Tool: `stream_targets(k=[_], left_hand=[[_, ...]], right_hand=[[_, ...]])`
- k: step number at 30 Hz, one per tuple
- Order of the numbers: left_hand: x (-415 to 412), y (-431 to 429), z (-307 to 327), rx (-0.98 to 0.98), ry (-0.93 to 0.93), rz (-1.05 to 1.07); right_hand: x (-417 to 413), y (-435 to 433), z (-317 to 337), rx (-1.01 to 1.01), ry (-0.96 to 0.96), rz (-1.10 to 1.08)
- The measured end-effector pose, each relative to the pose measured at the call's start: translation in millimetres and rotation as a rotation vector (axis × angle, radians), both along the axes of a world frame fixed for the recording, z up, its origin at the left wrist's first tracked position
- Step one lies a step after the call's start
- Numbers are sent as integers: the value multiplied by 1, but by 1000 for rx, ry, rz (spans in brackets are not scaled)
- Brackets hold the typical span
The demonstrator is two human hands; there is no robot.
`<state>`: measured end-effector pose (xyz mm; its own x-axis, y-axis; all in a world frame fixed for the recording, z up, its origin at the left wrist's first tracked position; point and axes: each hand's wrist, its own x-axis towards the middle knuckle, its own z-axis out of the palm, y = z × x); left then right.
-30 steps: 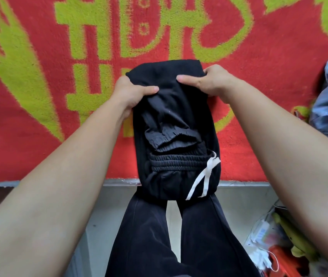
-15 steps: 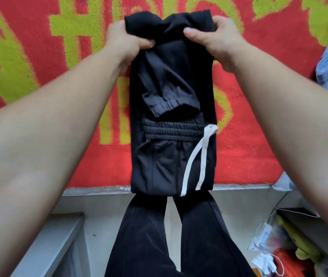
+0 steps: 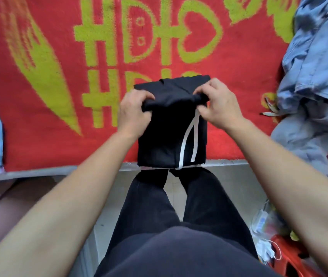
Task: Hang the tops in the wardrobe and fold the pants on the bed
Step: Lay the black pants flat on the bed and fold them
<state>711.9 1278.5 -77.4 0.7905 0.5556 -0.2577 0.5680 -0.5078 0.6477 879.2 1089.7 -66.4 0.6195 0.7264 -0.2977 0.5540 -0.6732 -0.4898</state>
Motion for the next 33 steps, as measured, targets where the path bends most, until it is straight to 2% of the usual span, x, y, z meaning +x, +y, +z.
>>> stream_targets(k=[5,9,11,14,16,18,21,24,27,30,33], left_hand=[[-73,-60,7,133,-66,-8],[-114,-88,-3,213,6,-82],[-131,-98,-15,232,101,-179],[-139,-108,-36,238,314,-375],[-134,-113,-44,212,474,-418],[-123,-115,-44,148,528,-318],[-107,-110,-37,-5,451,-32],[-95,-104,-35,-32,367,127],[-86,-104,-36,39,352,157],[-73,-103,-39,278,270,125],[-60,-92,-46,304,291,-154]], right_hand=[[-75,-60,3,126,-216,76],[-122,-95,-13,92,-187,186],[-135,-103,-28,-27,-123,257],[-144,-108,-51,-383,-39,424],[-144,-108,-58,-479,4,443],[-139,-103,-58,-488,100,367],[-127,-94,-52,-423,355,132],[-111,-85,-47,-330,440,-60],[-105,-78,-48,-276,352,-122],[-107,-73,-53,-198,131,-173],[-111,-68,-57,-81,-95,-141]])
